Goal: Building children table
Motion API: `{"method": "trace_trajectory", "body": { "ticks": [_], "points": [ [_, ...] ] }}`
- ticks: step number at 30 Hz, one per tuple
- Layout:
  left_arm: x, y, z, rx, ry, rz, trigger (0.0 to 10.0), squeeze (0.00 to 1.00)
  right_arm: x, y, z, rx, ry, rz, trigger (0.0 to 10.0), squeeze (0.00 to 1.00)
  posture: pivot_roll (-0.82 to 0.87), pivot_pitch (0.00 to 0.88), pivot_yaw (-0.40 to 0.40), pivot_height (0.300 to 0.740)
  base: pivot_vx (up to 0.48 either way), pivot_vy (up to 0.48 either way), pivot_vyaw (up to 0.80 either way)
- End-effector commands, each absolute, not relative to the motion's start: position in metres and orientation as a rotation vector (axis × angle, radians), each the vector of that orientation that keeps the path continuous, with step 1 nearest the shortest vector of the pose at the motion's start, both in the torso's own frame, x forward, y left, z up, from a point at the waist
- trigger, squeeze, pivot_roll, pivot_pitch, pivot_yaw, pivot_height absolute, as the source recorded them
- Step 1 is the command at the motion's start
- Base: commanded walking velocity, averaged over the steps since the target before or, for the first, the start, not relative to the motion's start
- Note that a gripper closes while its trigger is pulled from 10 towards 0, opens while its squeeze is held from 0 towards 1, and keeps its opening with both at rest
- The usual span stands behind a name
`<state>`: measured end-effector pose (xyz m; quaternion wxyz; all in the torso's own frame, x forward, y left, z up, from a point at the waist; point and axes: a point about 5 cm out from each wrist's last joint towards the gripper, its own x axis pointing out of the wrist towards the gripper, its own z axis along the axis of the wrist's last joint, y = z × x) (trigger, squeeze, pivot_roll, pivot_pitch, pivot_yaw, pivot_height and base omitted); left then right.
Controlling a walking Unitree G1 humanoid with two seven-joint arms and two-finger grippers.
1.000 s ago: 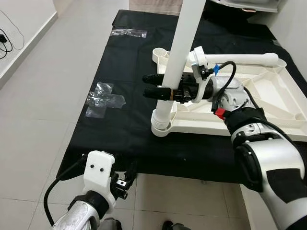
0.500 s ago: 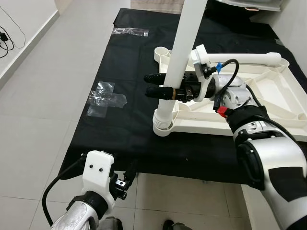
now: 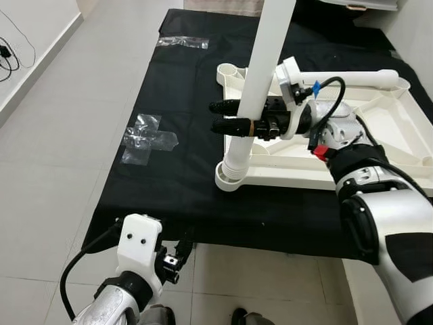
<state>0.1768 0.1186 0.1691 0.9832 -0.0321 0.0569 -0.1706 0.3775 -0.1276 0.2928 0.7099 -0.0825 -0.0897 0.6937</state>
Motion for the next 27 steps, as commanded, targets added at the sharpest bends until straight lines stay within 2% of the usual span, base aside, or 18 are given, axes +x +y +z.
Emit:
{"method": "trace_trajectory", "body": {
  "ticks": [1, 13, 27],
  "points": [
    [0.174, 0.119, 0.167, -0.06, 0.136, -0.345, 10.0, 0.0, 0.376, -0.127, 0.281, -0.178, -0.154, 1.567, 10.0, 0.0, 0.21, 0.255, -0.085, 0.74, 0.0, 0.0, 0.0],
    [0.175, 0.122, 0.165, -0.051, 0.142, -0.331, 10.0, 0.0, 0.375, -0.117, 0.281, -0.127, -0.198, 1.598, 10.0, 0.0, 0.21, 0.266, -0.088, 0.74, 0.0, 0.0, 0.0],
    [0.178, 0.119, 0.166, -0.054, 0.135, -0.334, 10.0, 0.0, 0.373, -0.114, 0.263, -0.183, -0.162, 1.605, 10.0, 0.0, 0.2, 0.267, -0.098, 0.74, 0.0, 0.0, 0.0]
  ]
}}
